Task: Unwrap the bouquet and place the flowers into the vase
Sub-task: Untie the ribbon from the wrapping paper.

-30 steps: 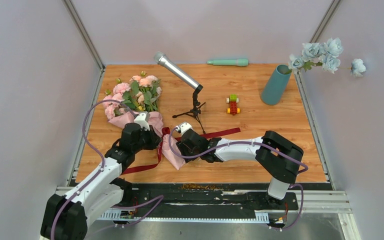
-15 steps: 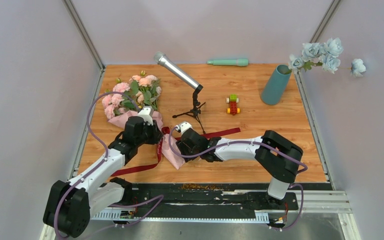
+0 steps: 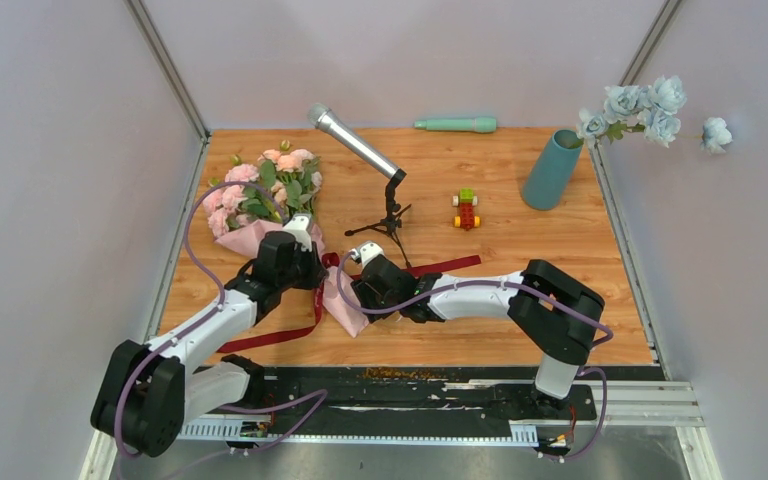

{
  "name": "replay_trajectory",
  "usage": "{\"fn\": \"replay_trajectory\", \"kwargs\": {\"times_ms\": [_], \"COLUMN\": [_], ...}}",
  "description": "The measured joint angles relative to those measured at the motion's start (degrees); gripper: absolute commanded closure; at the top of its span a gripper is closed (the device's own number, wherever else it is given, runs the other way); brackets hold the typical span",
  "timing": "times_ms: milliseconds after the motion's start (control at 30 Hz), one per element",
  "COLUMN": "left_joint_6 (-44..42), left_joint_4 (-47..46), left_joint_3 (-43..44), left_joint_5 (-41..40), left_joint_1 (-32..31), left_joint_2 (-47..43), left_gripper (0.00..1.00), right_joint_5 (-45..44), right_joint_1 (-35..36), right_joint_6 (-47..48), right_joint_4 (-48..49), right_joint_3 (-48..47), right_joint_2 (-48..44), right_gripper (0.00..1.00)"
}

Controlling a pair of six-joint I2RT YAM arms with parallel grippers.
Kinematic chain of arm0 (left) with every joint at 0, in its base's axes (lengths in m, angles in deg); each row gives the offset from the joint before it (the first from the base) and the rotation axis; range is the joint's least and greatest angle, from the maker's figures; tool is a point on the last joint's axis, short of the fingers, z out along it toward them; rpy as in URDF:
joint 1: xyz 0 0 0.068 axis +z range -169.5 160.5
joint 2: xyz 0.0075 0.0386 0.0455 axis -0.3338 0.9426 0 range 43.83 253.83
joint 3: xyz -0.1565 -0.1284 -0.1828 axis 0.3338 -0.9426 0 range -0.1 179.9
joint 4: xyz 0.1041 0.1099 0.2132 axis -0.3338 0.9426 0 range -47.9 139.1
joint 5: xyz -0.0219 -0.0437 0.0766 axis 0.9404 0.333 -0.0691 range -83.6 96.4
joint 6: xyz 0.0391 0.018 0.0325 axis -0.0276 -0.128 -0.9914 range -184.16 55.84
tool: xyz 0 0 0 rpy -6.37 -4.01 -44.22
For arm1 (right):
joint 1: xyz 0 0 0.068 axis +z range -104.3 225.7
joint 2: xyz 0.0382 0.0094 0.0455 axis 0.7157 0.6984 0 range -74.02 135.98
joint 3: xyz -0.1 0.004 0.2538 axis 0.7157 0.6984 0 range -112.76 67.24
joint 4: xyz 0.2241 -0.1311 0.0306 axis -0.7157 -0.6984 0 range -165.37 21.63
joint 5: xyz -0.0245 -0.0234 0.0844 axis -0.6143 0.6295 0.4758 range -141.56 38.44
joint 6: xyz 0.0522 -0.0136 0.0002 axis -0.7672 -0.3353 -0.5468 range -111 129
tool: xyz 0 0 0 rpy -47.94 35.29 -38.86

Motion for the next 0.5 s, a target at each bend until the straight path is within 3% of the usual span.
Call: {"fn": "replay_trajectory", "kwargs": {"times_ms": [233,500], "left_joint_6": [-0.63,0.07], "left_joint_4": [0.74,3.80], "left_joint_3": [0.00,-0.02], "left_joint_5": [-2.27,-3.91], "left_joint_1": [-0.28,-0.28], "left_joint_2": [-0.59,-5.86], "left_gripper": [0.99,1.00], "right_joint_5": [0.15,0.24], "right_joint_1": [-0.15,-0.35], "right_joint_6": [-0.04,-0.48], "right_joint_4": [0.33,0.96], "right_joint_3": [0.00,0.00], "right_joint_2": [0.11,0.33], "right_gripper": [0.56,0.56]}}
